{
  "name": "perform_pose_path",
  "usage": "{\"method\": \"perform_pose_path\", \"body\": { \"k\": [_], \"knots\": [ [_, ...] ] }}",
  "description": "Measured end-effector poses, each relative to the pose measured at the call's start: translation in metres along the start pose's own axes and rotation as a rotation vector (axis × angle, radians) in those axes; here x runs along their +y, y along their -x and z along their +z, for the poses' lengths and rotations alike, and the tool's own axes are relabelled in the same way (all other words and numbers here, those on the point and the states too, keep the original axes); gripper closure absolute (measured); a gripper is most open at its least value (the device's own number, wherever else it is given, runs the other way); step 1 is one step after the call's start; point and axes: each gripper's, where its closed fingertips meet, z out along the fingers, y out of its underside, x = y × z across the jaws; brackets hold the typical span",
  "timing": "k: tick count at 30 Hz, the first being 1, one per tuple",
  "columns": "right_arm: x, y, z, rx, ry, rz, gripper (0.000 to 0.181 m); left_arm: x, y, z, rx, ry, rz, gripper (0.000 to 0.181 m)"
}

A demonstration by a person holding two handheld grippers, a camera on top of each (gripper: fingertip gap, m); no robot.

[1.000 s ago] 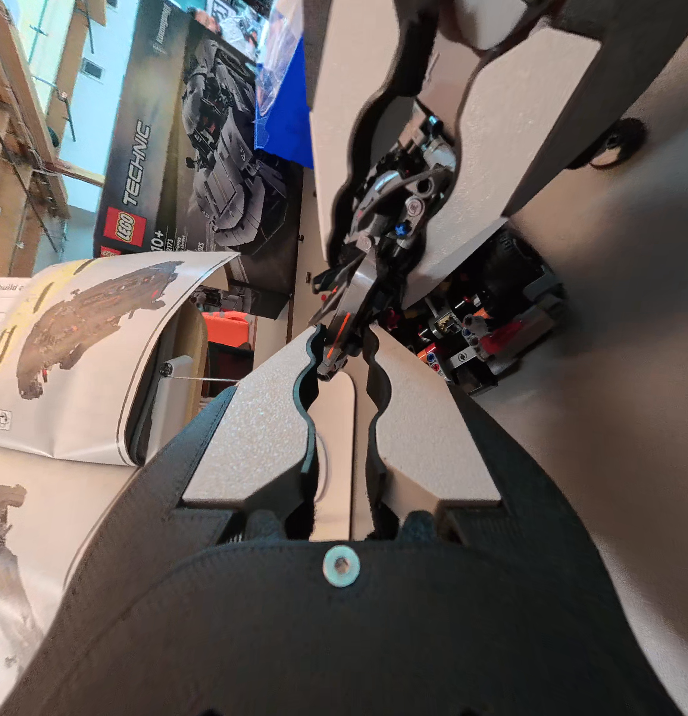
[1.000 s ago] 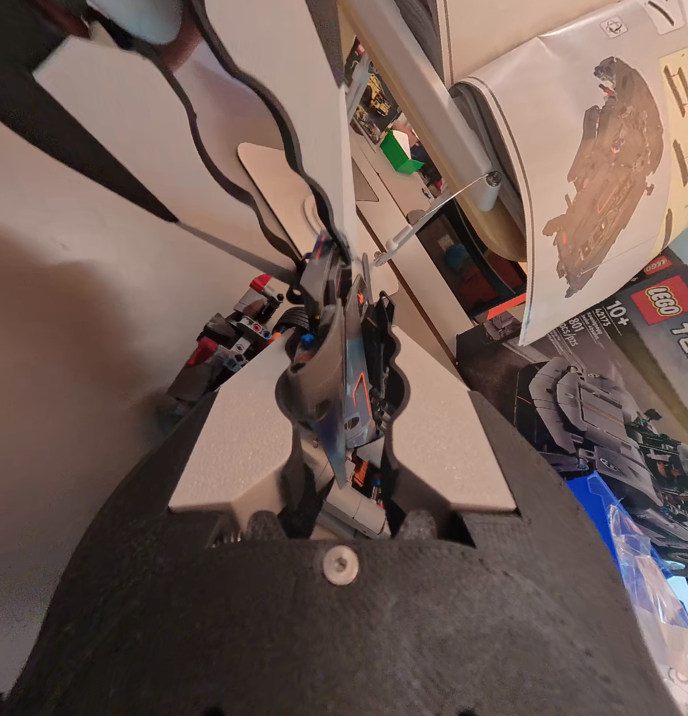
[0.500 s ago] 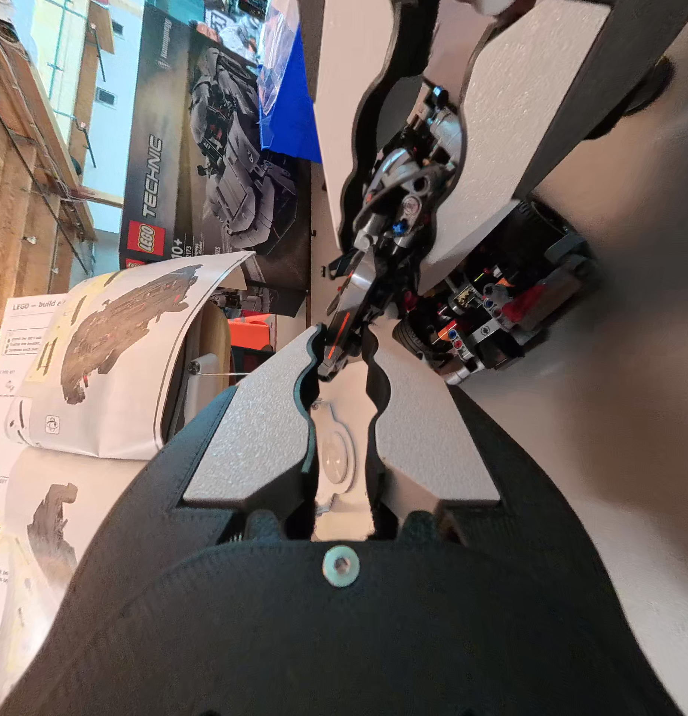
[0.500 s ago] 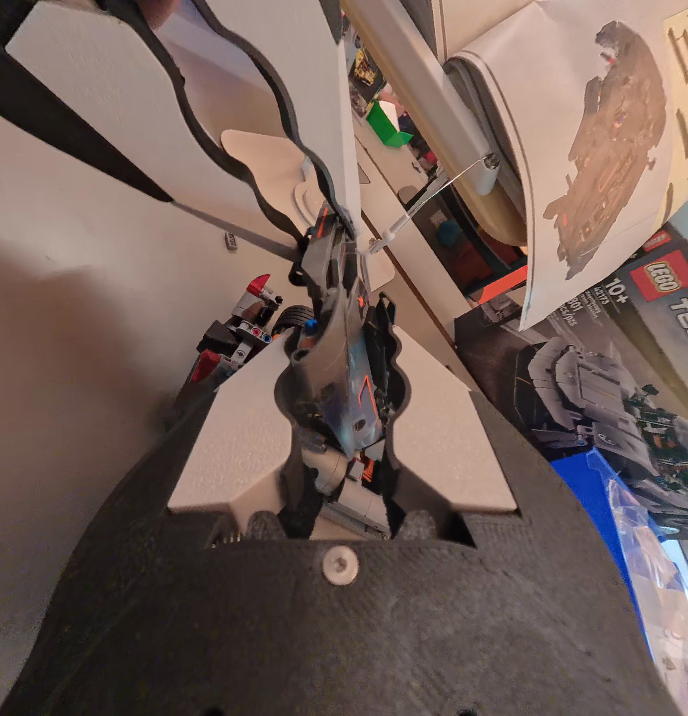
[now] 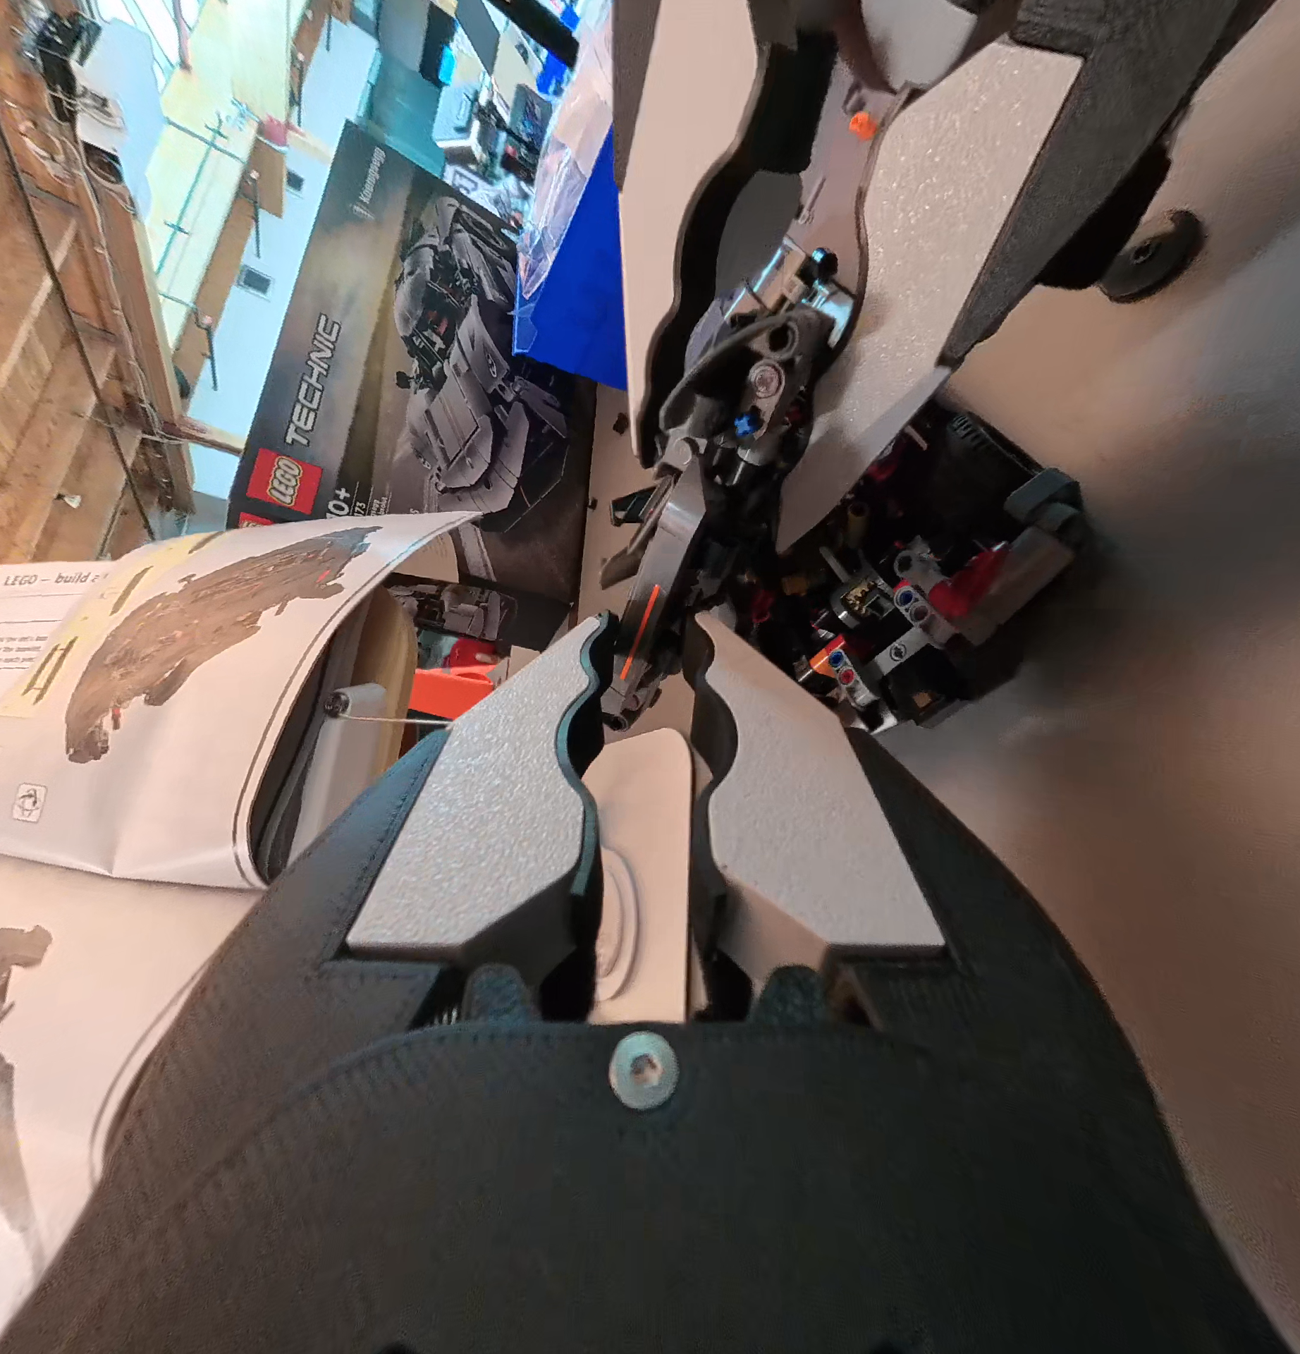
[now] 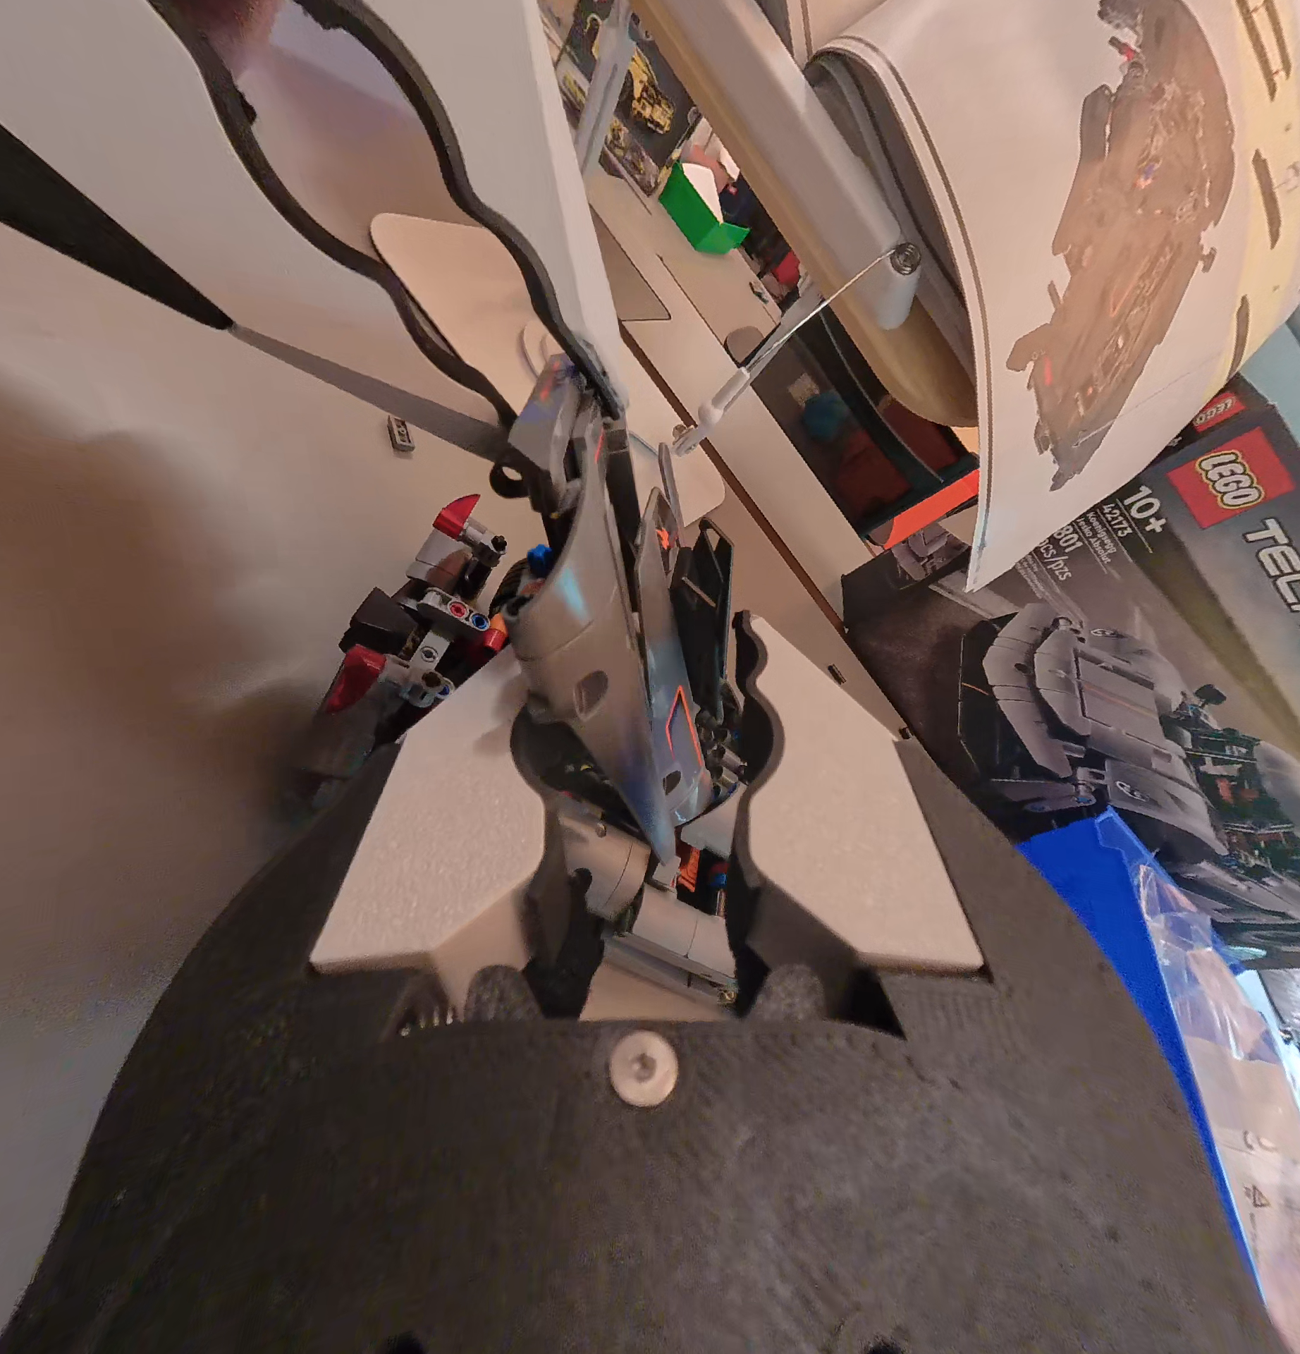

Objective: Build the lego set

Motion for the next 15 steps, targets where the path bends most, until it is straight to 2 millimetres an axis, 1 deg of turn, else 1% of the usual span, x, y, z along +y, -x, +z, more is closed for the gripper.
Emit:
{"method": "perform_pose_path", "body": {
  "k": [2, 5, 7, 9, 10, 11, 13, 15],
  "knots": [
    [0.001, 0.001, 0.0008, 0.005, 0.008, -0.021, 0.139, 0.0003, -0.0006, -0.0017, -0.01, -0.022, -0.03, 0.165],
    [-0.0017, 0.0045, 0.0027, 0.003, 0.012, -0.025, 0.134, -0.0001, -0.0004, -0.0012, -0.03, -0.04, -0.04, 0.165],
    [-0.0049, 0.0049, 0.0029, 0.009, 0.007, -0.021, 0.135, -0.0019, -0.0046, 0.001, -0.02, -0.053, -0.037, 0.166],
    [-0.0036, 0.0087, 0.0051, -0.002, 0.034, -0.011, 0.125, -0.0034, -0.0054, 0.0016, -0.029, -0.069, -0.033, 0.166],
    [-0.0032, 0.0096, 0.0053, 0.001, 0.043, -0.004, 0.123, -0.0032, -0.0056, 0.0019, -0.032, -0.071, -0.023, 0.165],
    [-0.0032, 0.0084, 0.0046, 0.013, 0.049, 0.001, 0.124, -0.0024, -0.005, 0.0023, -0.036, -0.07, -0.02, 0.165],
    [-0.0047, 0.0036, 0.0019, 0.043, 0.046, 0.003, 0.137, -0.0016, -0.0043, 0.0023, -0.042, -0.084, -0.026, 0.165],
    [-0.0025, -0.0001, 0.0022, 0.062, 0.058, 0.012, 0.141, -0.0013, -0.0035, 0.0026, -0.053, -0.091, -0.021, 0.165]
  ]
}}
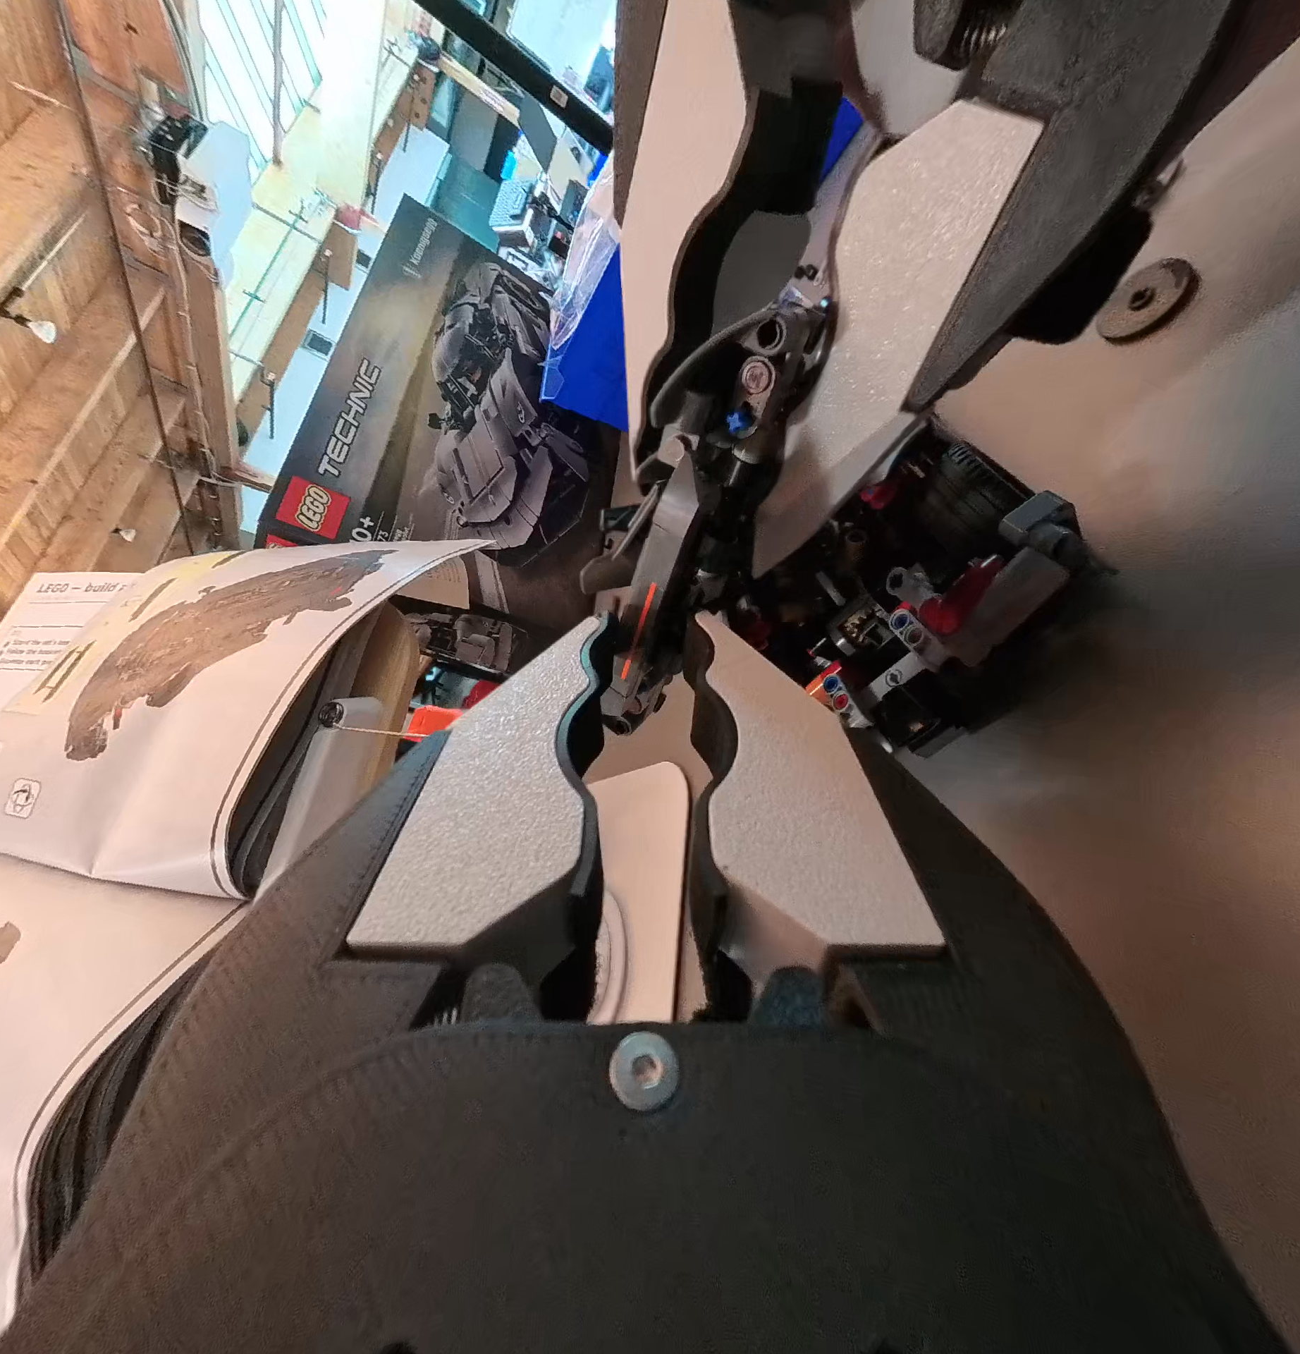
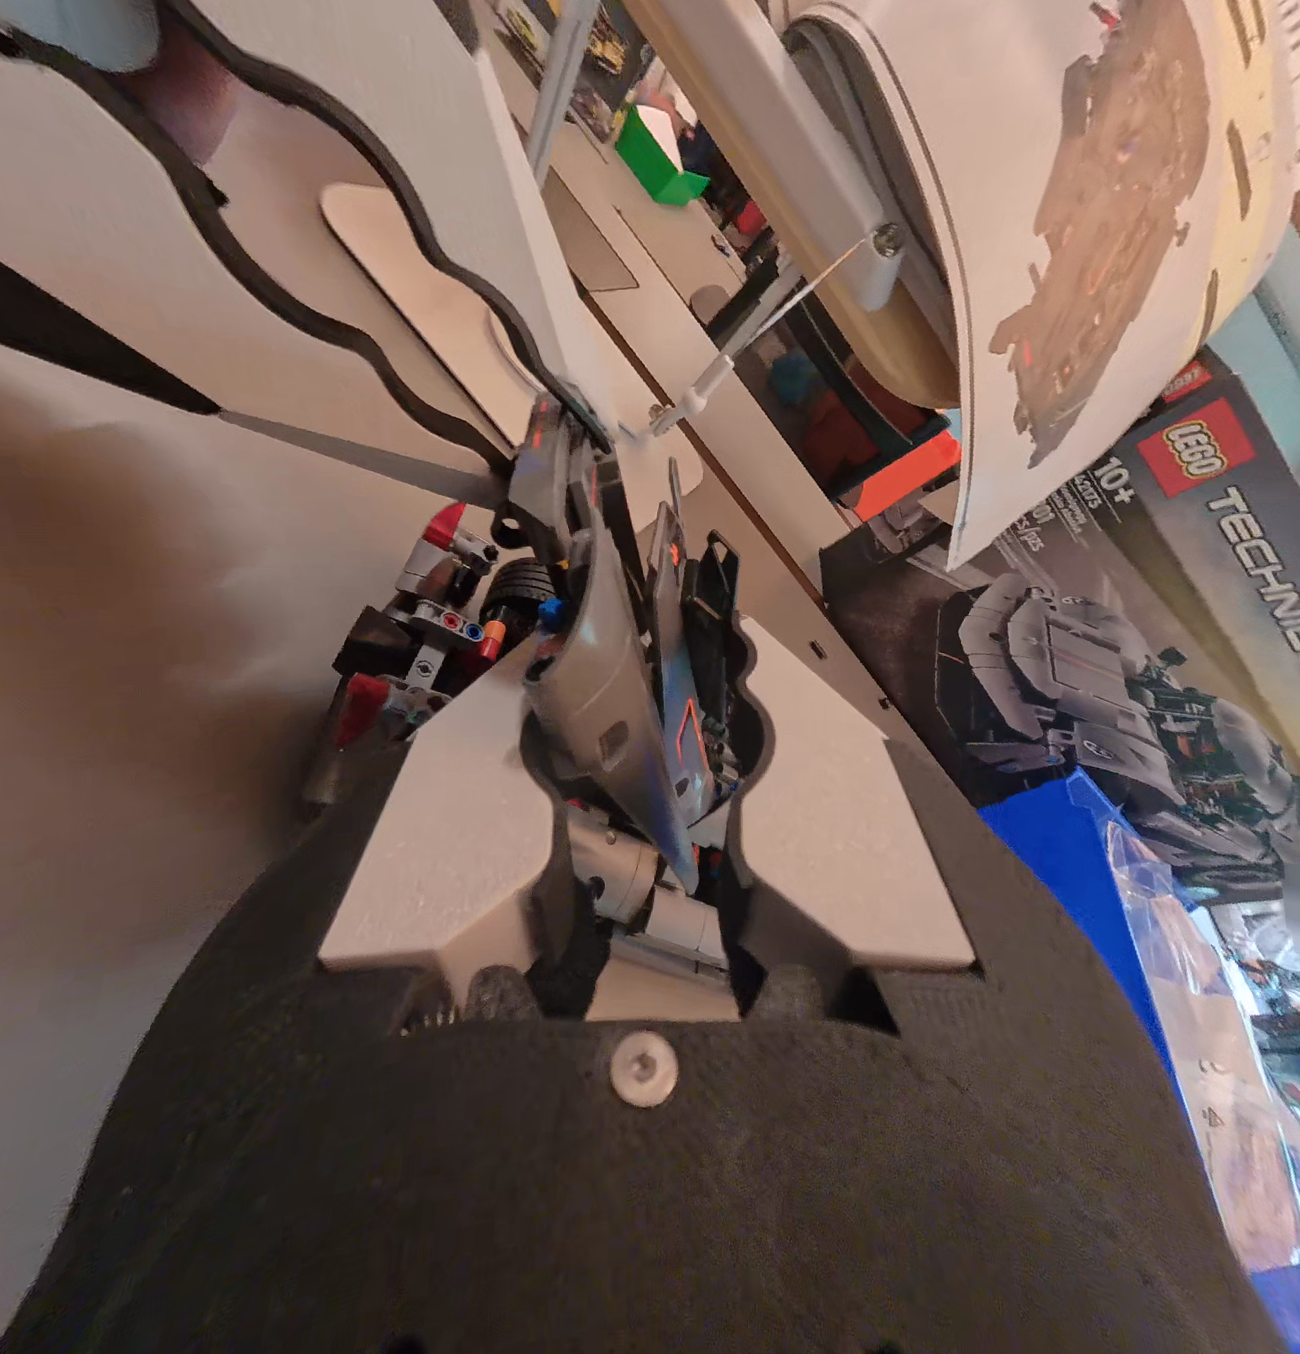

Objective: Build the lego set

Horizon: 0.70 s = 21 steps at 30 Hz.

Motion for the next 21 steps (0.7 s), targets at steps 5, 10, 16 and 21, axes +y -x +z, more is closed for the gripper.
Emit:
{"method": "perform_pose_path", "body": {
  "k": [5, 10, 16, 21],
  "knots": [
    [0.002, -0.002, 0.001, 0.033, 0.014, 0.024, 0.146, 0.0, 0.002, 0.001, -0.01, -0.02, 0.01, 0.165],
    [0.002, -0.004, 0.003, 0.059, 0.014, 0.015, 0.144, 0.0, 0.003, 0.005, -0.01, -0.054, 0.03, 0.165],
    [0.004, -0.007, 0.003, 0.094, 0.028, -0.013, 0.149, 0.0, 0.006, 0.008, -0.031, -0.09, 0.074, 0.165],
    [0.004, -0.01, 0.003, 0.115, 0.03, -0.019, 0.15, -0.003, 0.009, 0.011, -0.04, -0.121, 0.109, 0.165]
  ]
}}
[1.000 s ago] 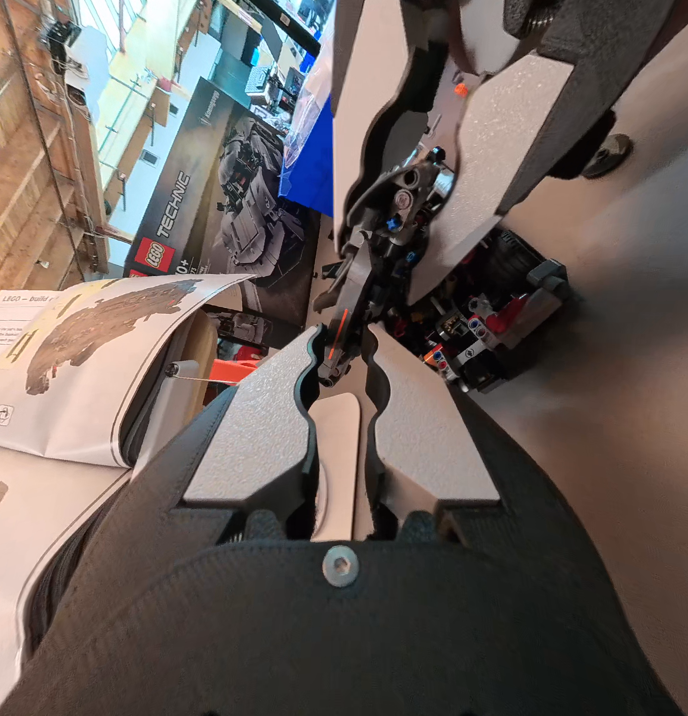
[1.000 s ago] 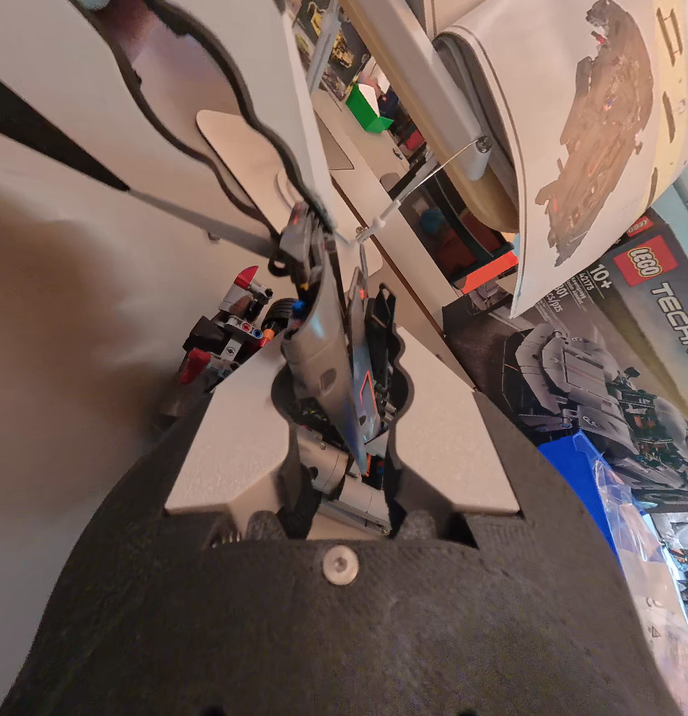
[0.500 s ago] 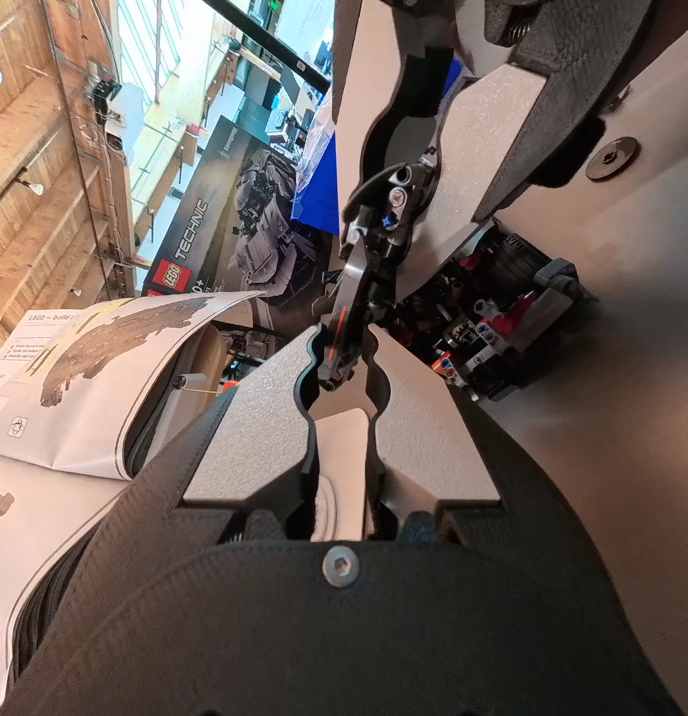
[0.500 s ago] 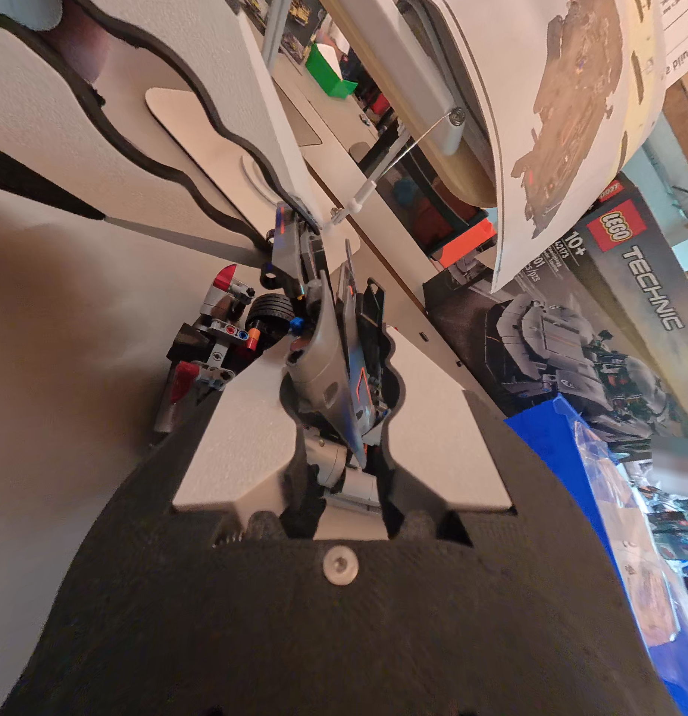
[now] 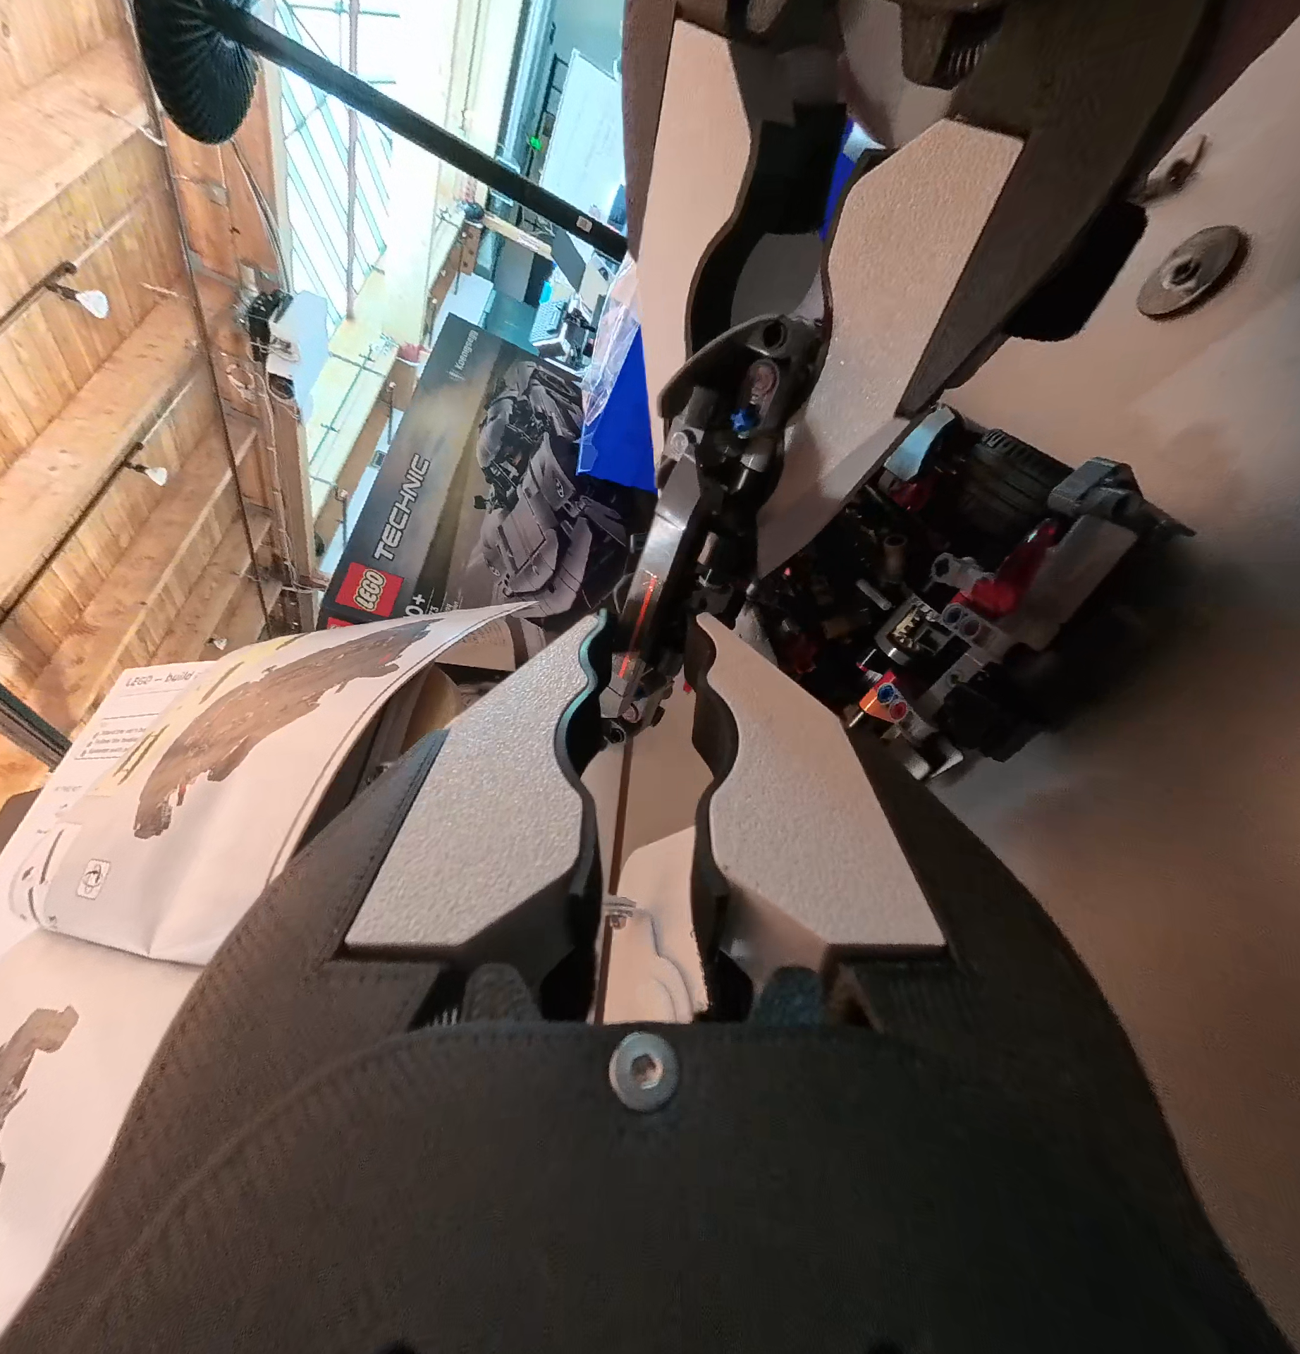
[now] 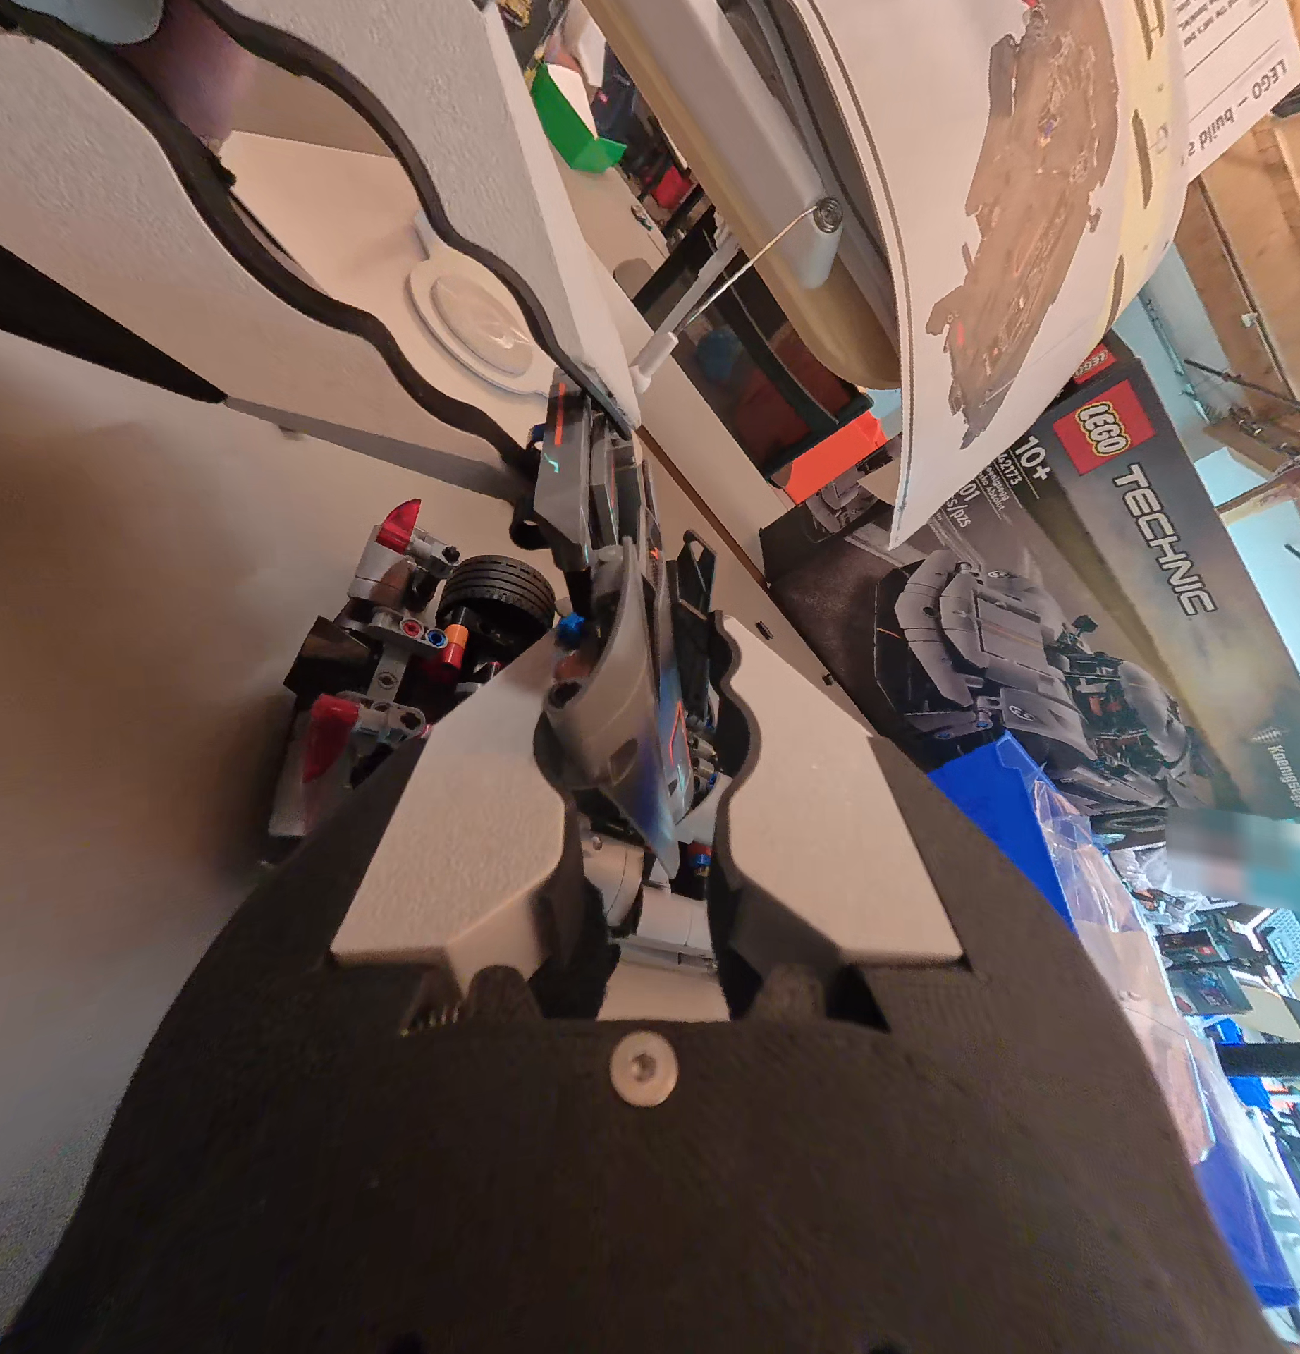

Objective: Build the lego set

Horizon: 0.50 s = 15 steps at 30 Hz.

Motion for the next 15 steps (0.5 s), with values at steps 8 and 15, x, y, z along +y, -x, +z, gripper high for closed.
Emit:
{"method": "perform_pose_path", "body": {
  "k": [8, 15],
  "knots": [
    [0.0006, 0.0015, 0.0007, 0.002, 0.001, -0.022, 0.151, 0.0016, -0.0028, -0.0004, -0.011, -0.049, -0.016, 0.164],
    [-0.0007, 0.0028, 0.0012, 0.011, -0.002, -0.032, 0.149, 0.0037, -0.0049, -0.0034, -0.021, -0.065, -0.005, 0.165]
  ]
}}
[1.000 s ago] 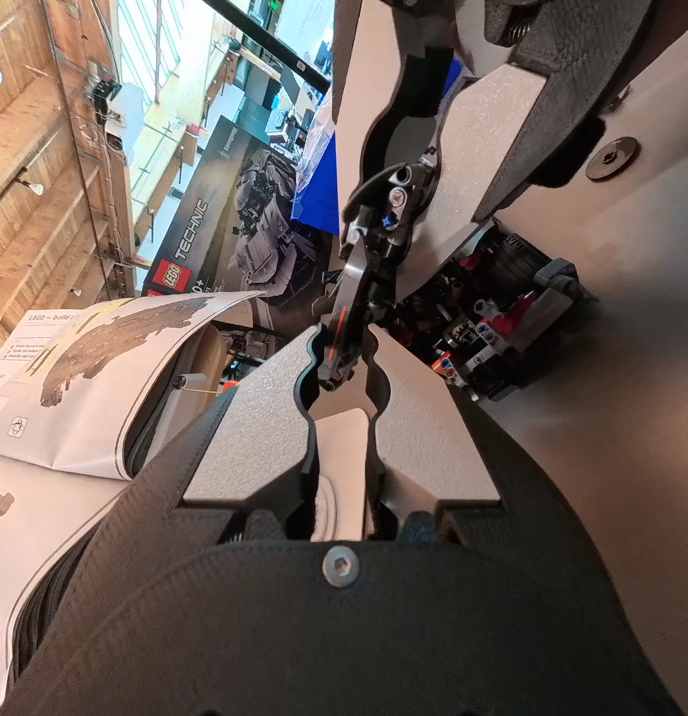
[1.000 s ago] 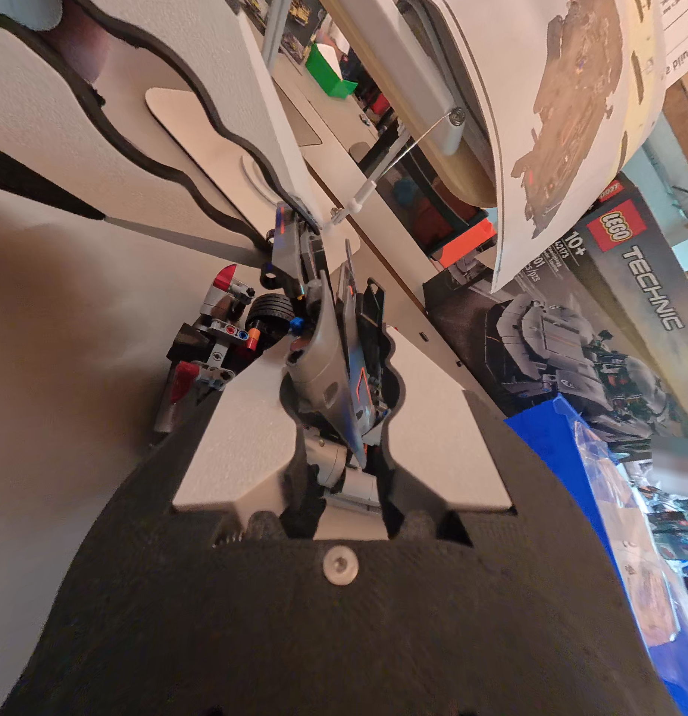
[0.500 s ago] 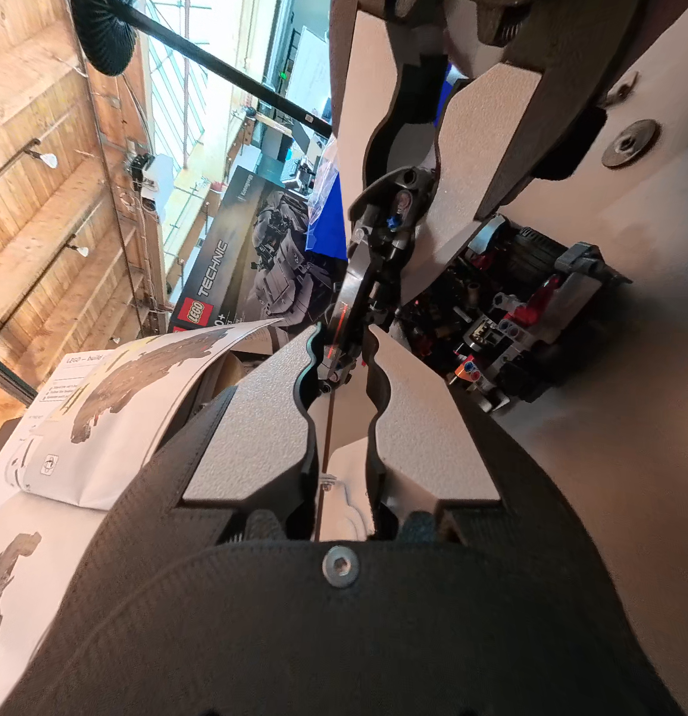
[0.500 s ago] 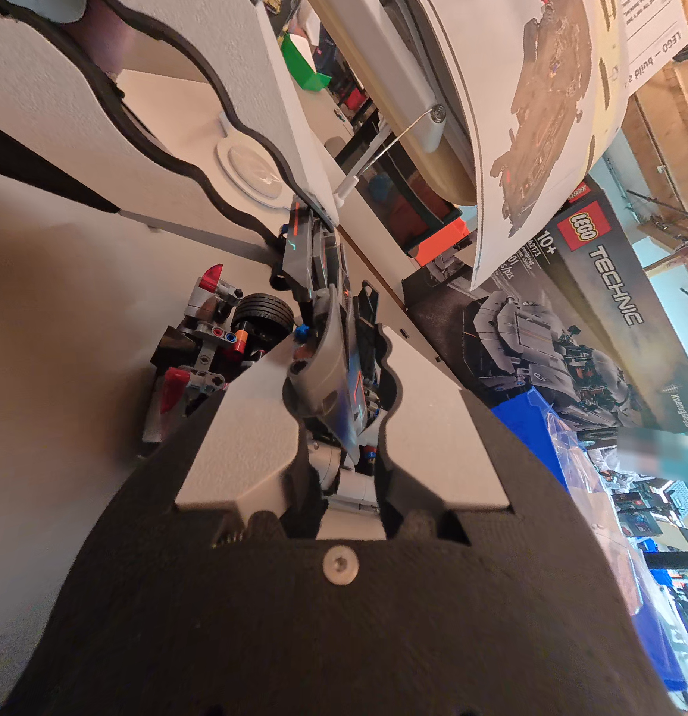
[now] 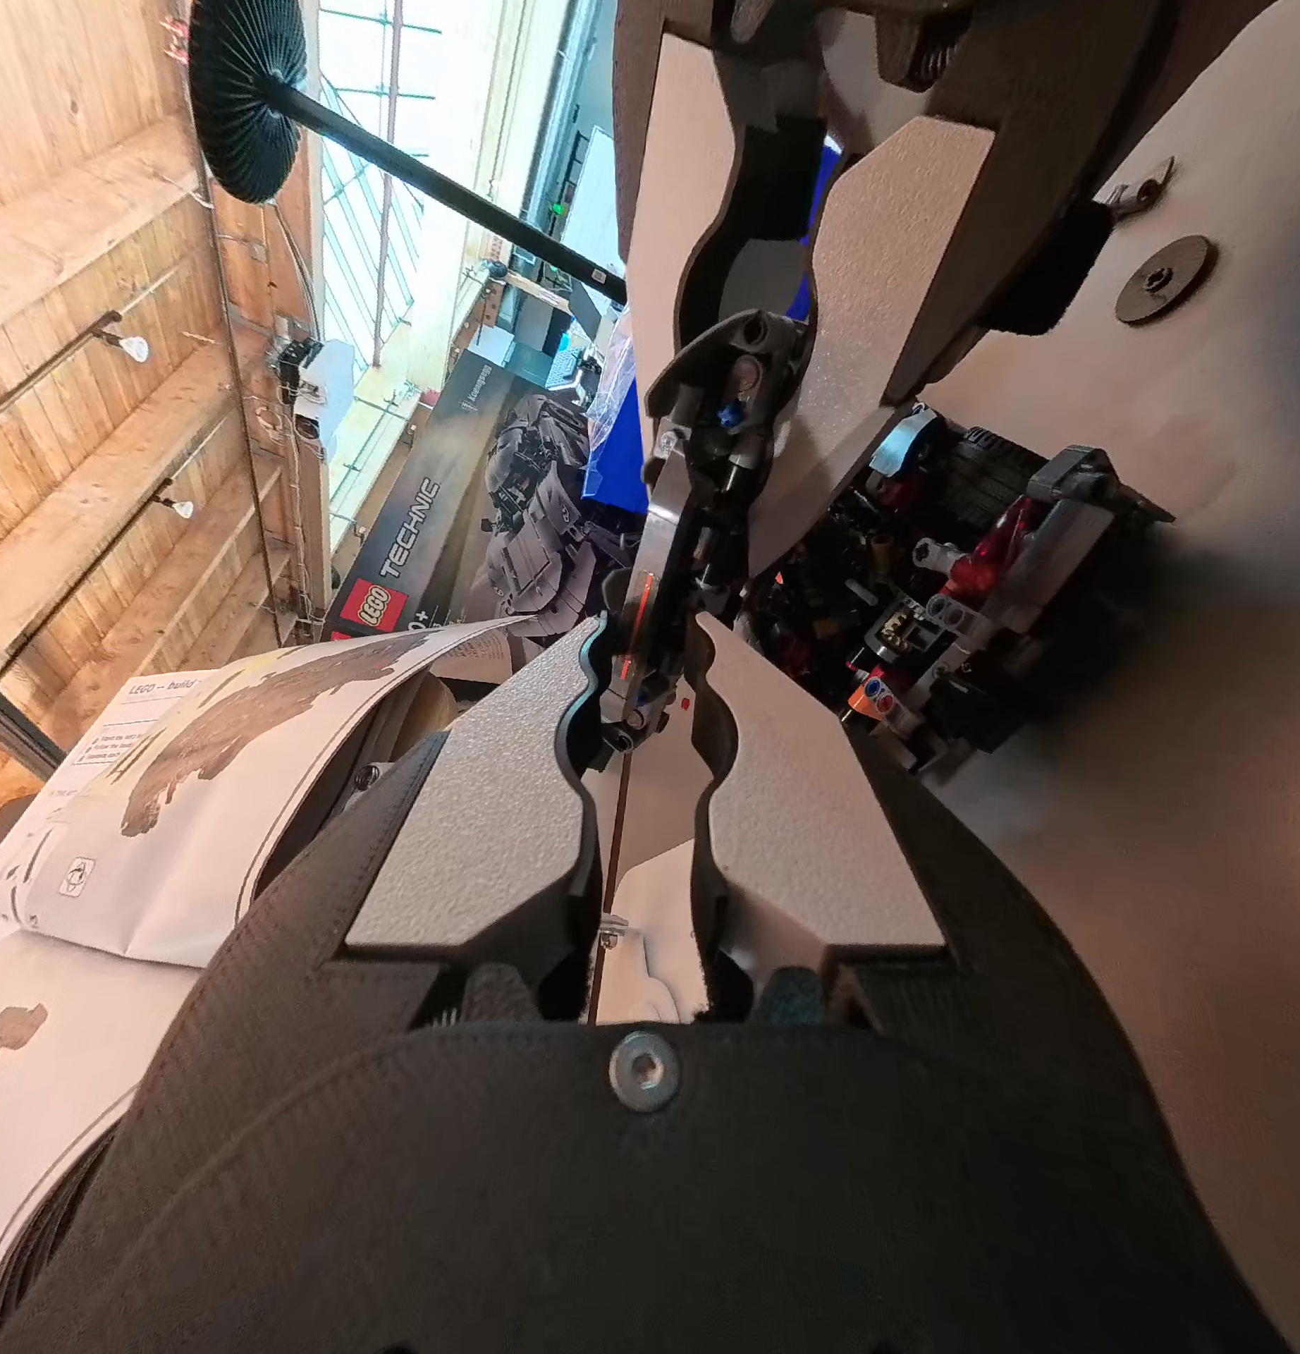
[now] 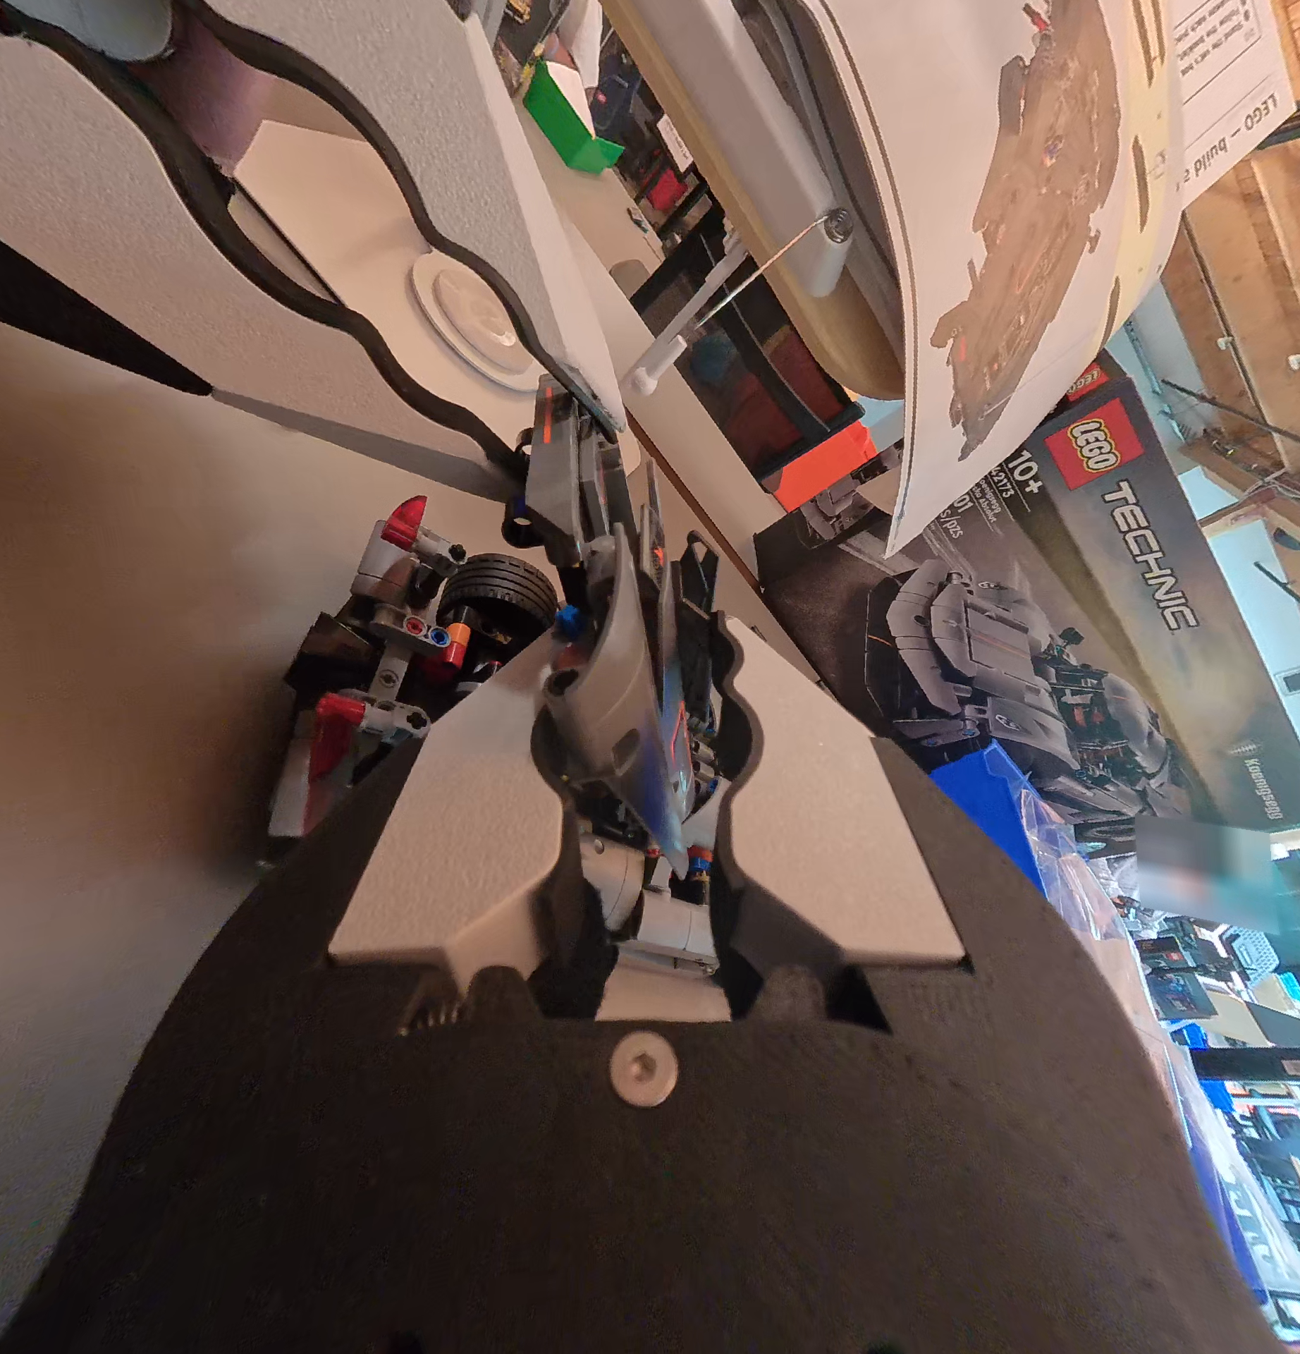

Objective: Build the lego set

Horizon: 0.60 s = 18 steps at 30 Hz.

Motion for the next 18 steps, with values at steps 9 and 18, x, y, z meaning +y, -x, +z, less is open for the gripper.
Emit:
{"method": "perform_pose_path", "body": {
  "k": [9, 18],
  "knots": [
    [0.0006, -0.0006, -0.0003, 0.012, -0.005, -0.002, 0.147, 0.0009, -0.0016, 0.0002, -0.014, -0.005, 0.021, 0.166],
    [0.0003, -0.0003, -0.0016, 0.027, -0.006, -0.024, 0.15, -0.0007, -0.0014, -0.0002, -0.024, -0.006, 0.033, 0.166]
  ]
}}
